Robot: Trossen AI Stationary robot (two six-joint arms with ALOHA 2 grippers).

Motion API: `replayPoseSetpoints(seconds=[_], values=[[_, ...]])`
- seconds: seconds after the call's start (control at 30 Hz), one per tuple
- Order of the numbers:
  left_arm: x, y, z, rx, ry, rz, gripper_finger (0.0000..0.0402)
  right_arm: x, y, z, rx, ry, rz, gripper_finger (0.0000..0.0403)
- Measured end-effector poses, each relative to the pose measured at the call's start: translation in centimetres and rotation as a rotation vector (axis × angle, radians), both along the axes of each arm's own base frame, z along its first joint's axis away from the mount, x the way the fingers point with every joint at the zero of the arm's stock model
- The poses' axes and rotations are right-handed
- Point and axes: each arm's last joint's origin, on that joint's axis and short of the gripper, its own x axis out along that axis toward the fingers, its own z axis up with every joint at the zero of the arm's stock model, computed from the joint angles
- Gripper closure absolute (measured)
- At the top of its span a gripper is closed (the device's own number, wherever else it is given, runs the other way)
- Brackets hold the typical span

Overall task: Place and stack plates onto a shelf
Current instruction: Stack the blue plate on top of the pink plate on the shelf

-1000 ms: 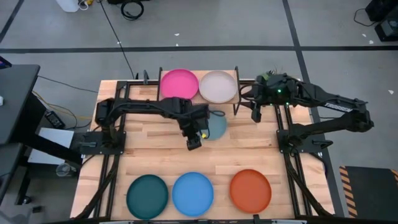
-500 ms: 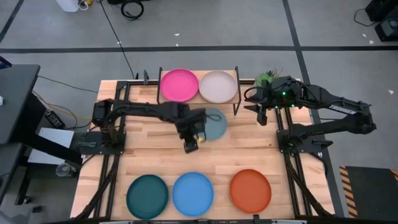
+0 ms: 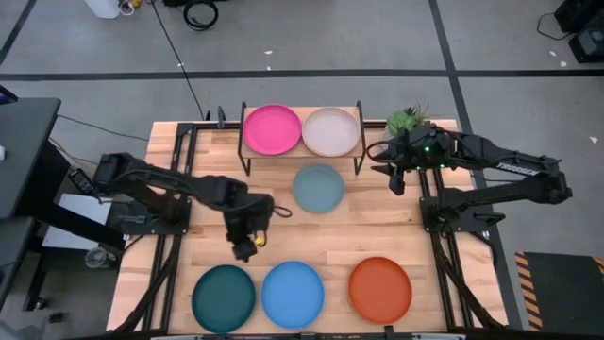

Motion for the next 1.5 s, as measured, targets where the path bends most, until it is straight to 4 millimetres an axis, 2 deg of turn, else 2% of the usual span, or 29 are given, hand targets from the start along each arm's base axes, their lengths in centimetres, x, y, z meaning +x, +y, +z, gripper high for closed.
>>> replayPoseSetpoints(seconds=[0.1,0.2,0.33,0.43,0.57,0.8,1.0,1.4,1.5], values=[[0.0,-0.4,0.7,-0.03,0.004,0.065,0.026,0.6,-0.3,-0.3,-0.03,0.031,-0.034,0.0257],[0.9,-0.4,0.9,-0.073,0.014,0.207,0.026,1.2,-0.8,-0.7,-0.096,0.065,-0.112,0.0257],[2.2,-1.3,1.0,-0.085,-0.008,0.365,0.026,2.3,-1.2,0.0,-0.157,-0.019,-0.187,0.0257],[2.7,-2.3,0.7,-0.007,-0.045,0.445,0.026,3.3,-1.5,0.6,-0.173,-0.109,-0.197,0.0257],[2.8,-3.7,-0.8,0.148,-0.045,0.531,0.026,4.2,-1.7,0.7,-0.179,-0.155,-0.199,0.0257],[4.2,-6.9,-4.4,0.287,-0.097,0.472,0.026,4.5,-1.8,0.5,-0.201,-0.132,-0.18,0.0257],[4.4,-8.2,-7.3,0.354,-0.035,0.439,0.026,4.5,-1.7,0.4,-0.188,-0.126,-0.155,0.0257],[4.4,-9.2,-8.5,0.425,-0.055,0.439,0.0261,4.5,-1.7,0.3,-0.185,-0.111,-0.153,0.0257],[4.6,-9.2,-9.2,0.427,-0.041,0.448,0.0272,4.5,-1.7,0.3,-0.183,-0.112,-0.155,0.0257]])
